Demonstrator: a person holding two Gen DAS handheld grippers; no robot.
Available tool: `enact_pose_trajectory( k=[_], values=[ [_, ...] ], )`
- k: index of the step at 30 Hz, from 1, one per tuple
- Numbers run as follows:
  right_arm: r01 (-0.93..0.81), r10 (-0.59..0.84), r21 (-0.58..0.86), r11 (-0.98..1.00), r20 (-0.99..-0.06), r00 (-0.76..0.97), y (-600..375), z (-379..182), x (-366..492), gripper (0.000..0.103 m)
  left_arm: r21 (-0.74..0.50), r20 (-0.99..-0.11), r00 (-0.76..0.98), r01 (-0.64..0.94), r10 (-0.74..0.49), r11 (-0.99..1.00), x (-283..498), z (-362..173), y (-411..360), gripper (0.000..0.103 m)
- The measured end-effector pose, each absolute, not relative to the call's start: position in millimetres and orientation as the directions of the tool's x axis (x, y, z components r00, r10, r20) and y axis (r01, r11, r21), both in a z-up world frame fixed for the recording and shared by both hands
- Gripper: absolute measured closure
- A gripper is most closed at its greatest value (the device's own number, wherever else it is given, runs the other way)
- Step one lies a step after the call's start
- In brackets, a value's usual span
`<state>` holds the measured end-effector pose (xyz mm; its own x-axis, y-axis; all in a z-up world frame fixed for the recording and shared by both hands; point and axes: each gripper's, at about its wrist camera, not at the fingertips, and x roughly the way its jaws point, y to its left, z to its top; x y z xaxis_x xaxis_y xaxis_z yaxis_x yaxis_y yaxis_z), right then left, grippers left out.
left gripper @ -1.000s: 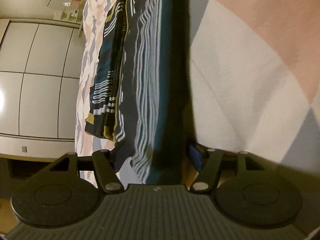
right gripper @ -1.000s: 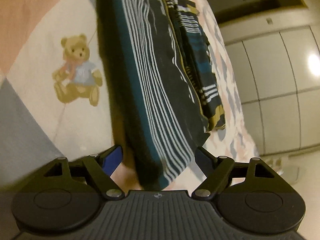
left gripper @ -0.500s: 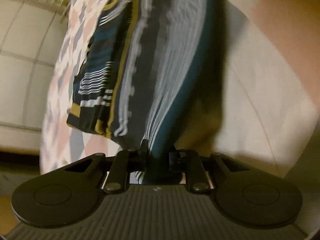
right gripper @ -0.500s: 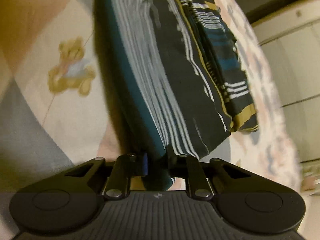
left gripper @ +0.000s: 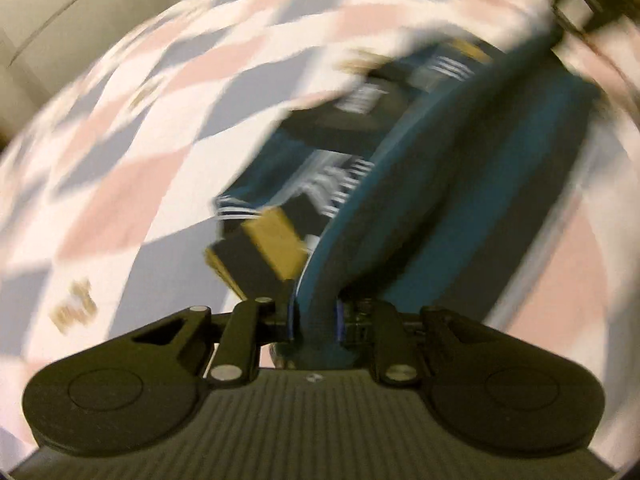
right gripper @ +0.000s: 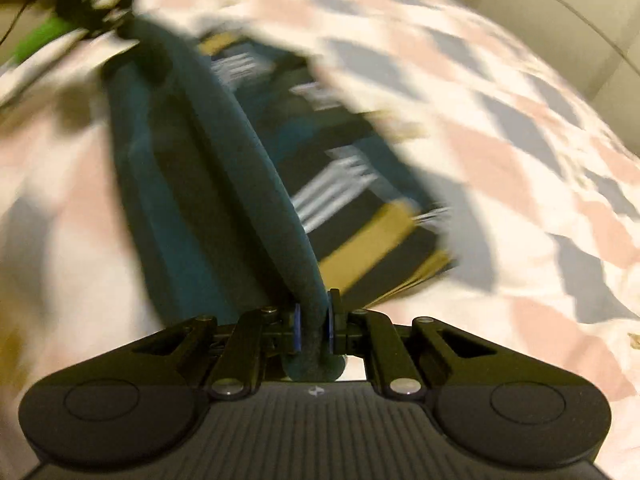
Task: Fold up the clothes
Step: 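Grasp the folded edge with both grippers and flip it onto the collar part, then lower the fold onto the shirt and open both grippers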
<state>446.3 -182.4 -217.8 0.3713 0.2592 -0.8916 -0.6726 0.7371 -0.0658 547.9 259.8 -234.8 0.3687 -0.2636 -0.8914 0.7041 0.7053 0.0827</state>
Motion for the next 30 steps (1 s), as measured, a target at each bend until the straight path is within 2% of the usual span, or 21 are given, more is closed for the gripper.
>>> enact_pose_trajectory(
  k=[2,7,8,9,10,11,12,14,15,16,17,23,30],
  values=[
    [-0.598,0.286,0.027,0.801,-0.895,0.343,-188.4,-239.5,471.5,0.090,-0.017,-0.899,0.329,0.633,-0.288,0.774,565.7,-250.2,266.2,0.084],
    [-0.402,0.395,0.242,0.883,-0.844,0.362,-214.5,-273.2,487.7,0.071,-0.232,-0.857,0.305,0.492,-0.416,0.839,569.6,-256.8,294.5,0.077],
    [-0.348,0.428,0.302,0.887,-0.819,0.382,-224.6,-273.6,483.1,0.065,-0.281,-0.842,0.301,0.461,-0.447,0.841,569.4,-256.5,301.3,0.075],
    [-0.298,0.453,0.355,0.886,-0.796,0.400,-233.5,-274.7,479.4,0.046,-0.326,-0.828,0.299,0.430,-0.474,0.842,570.9,-257.2,307.5,0.067],
    [-0.251,0.470,0.399,0.882,-0.779,0.414,-241.1,-276.8,476.7,0.034,-0.369,-0.814,0.299,0.398,-0.499,0.840,573.3,-258.3,313.3,0.055],
    [-0.204,0.486,0.442,0.874,-0.762,0.429,-248.6,-278.8,474.0,0.034,-0.411,-0.798,0.299,0.365,-0.523,0.836,575.6,-259.4,319.1,0.052],
    [-0.167,0.500,0.479,0.862,-0.747,0.438,-254.3,-281.3,472.2,0.034,-0.443,-0.785,0.301,0.338,-0.541,0.830,577.4,-260.0,323.2,0.053],
    [-0.119,0.529,0.537,0.835,-0.725,0.440,-261.0,-287.3,470.9,0.043,-0.478,-0.765,0.309,0.315,-0.565,0.820,579.0,-258.5,326.7,0.064],
    [-0.109,0.532,0.547,0.830,-0.718,0.449,-262.3,-287.7,469.2,0.062,-0.477,-0.758,0.317,0.326,-0.570,0.816,578.2,-255.9,325.3,0.079],
    [-0.119,0.522,0.534,0.837,-0.715,0.465,-260.9,-284.7,466.2,0.081,-0.455,-0.759,0.330,0.349,-0.562,0.819,575.4,-251.9,322.7,0.082],
    [-0.132,0.514,0.521,0.843,-0.710,0.480,-259.3,-280.4,461.6,0.086,-0.422,-0.762,0.345,0.377,-0.548,0.824,571.6,-247.1,319.5,0.085],
    [-0.218,0.464,0.423,0.879,-0.658,0.593,-244.7,-238.2,452.8,0.090,-0.288,-0.742,0.457,0.444,-0.491,0.848,574.6,-224.0,313.1,0.086],
    [-0.170,0.383,0.365,0.915,-0.659,0.647,-243.6,-239.4,498.4,0.091,-0.200,-0.733,0.533,0.426,-0.423,0.883,608.7,-223.2,301.1,0.086]
  ],
)
